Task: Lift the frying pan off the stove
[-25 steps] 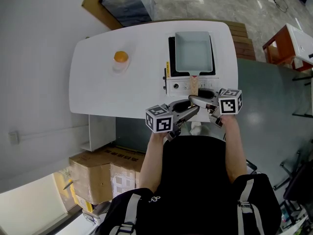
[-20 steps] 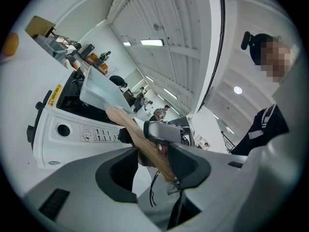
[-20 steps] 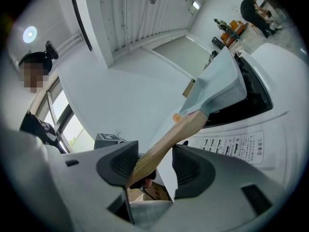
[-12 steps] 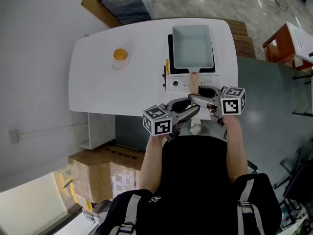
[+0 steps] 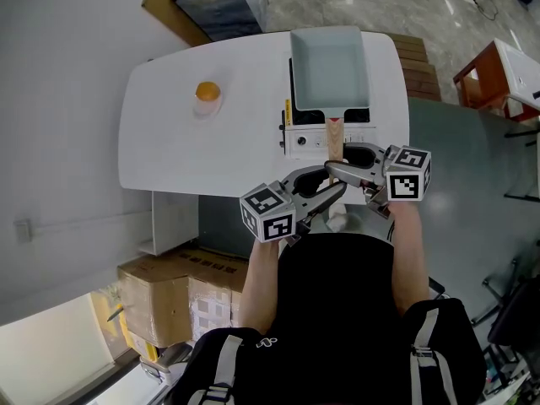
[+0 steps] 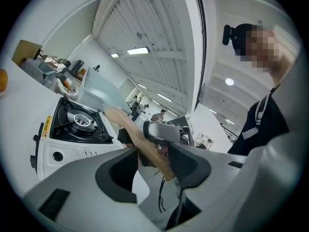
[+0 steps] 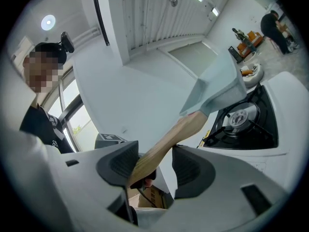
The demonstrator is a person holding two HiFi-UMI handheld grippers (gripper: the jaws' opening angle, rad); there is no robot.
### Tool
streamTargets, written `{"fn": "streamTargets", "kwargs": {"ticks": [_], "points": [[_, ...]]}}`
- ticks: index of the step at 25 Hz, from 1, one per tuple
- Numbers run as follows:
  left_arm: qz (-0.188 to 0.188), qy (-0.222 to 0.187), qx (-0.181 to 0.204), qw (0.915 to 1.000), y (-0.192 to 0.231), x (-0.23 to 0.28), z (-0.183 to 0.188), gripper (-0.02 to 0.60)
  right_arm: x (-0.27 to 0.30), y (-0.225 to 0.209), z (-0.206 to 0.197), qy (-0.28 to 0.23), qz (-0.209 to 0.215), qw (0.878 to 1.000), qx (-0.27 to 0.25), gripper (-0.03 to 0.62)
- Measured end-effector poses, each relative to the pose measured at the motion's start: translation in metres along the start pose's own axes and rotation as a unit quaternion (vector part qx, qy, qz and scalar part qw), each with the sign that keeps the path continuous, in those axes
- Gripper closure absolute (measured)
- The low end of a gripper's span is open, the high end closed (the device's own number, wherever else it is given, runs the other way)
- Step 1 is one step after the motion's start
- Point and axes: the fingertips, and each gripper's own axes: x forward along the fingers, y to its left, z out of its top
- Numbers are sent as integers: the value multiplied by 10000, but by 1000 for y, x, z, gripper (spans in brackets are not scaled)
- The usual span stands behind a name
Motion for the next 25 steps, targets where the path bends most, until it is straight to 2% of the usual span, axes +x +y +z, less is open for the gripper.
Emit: {"fn": "streamTargets", "kwargs": {"ticks": [25], "points": [[-37,-33,225,9997,-7,8,4,379,-10,2,6,-56,67,9999,-134,365]]}}
